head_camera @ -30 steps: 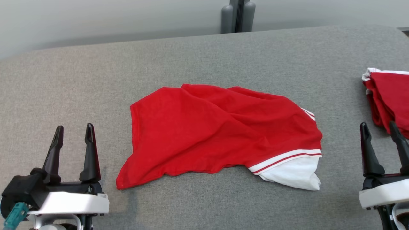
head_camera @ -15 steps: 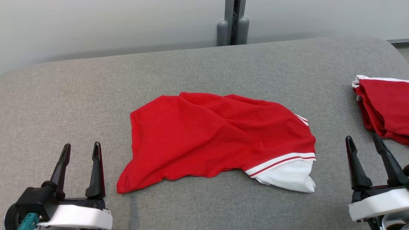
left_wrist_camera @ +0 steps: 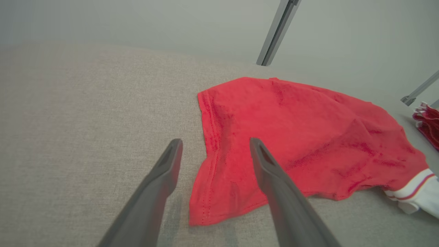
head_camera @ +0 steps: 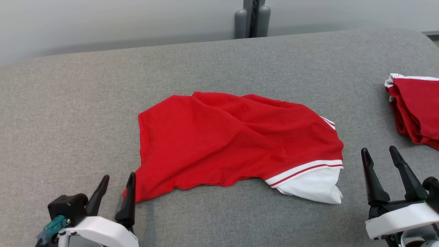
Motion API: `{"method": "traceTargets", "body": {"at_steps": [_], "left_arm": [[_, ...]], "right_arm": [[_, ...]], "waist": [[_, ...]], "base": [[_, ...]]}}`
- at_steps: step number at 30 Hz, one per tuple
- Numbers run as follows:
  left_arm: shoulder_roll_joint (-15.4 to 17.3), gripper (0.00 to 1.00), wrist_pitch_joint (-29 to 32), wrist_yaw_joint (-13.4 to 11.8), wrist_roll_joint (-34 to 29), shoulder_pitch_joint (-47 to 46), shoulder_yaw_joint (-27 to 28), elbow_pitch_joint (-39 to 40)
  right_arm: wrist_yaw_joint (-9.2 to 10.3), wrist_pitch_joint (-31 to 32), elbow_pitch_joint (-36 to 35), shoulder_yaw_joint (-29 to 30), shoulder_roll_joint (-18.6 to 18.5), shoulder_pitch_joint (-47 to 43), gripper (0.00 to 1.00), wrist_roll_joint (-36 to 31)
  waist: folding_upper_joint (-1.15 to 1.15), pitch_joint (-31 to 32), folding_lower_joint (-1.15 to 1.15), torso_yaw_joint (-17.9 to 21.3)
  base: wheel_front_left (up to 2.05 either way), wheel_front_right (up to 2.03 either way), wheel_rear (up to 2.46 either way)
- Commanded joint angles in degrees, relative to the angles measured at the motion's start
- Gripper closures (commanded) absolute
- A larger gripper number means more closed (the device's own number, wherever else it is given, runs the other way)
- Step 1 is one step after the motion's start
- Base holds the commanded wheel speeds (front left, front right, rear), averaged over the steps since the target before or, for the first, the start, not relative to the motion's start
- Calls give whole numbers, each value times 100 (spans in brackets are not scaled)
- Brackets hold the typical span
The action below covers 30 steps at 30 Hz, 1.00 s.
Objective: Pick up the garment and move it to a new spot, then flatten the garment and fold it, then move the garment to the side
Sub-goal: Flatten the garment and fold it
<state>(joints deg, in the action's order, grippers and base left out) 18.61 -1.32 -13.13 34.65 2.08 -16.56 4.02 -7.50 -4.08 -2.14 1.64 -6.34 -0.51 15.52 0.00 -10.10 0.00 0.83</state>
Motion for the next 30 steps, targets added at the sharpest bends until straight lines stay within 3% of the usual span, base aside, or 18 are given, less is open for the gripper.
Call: {"method": "traceTargets", "body": {"at_steps": [1,10,11,12,21,30], "left_arm": [[-7,0,64,48,68,56,-19,-93],[-198,0,72,405,465,-79,-104,-883],[-209,37,56,441,479,-109,-112,-951],[-213,100,19,485,492,-129,-111,-1003],[-95,100,-110,614,504,-257,-57,-1071],[-30,100,-113,547,495,-288,-22,-1004]], "right_arm": [[2,-58,22,15,-7,44,0,15],[2,-150,121,15,0,165,0,87],[2,-152,129,19,-6,182,0,89],[2,-153,132,20,-10,188,0,95],[2,49,208,19,-54,-411,0,167],[2,6,439,-594,36,-693,0,438]], "waist": [[0,-71,0,19],[0,-381,0,46],[0,-397,0,45],[0,-417,0,45],[0,-515,0,-6],[0,-665,0,68]], "base": [[0,0,0],[0,0,0],[0,0,0],[0,0,0],[0,0,0],[0,0,0]]}}
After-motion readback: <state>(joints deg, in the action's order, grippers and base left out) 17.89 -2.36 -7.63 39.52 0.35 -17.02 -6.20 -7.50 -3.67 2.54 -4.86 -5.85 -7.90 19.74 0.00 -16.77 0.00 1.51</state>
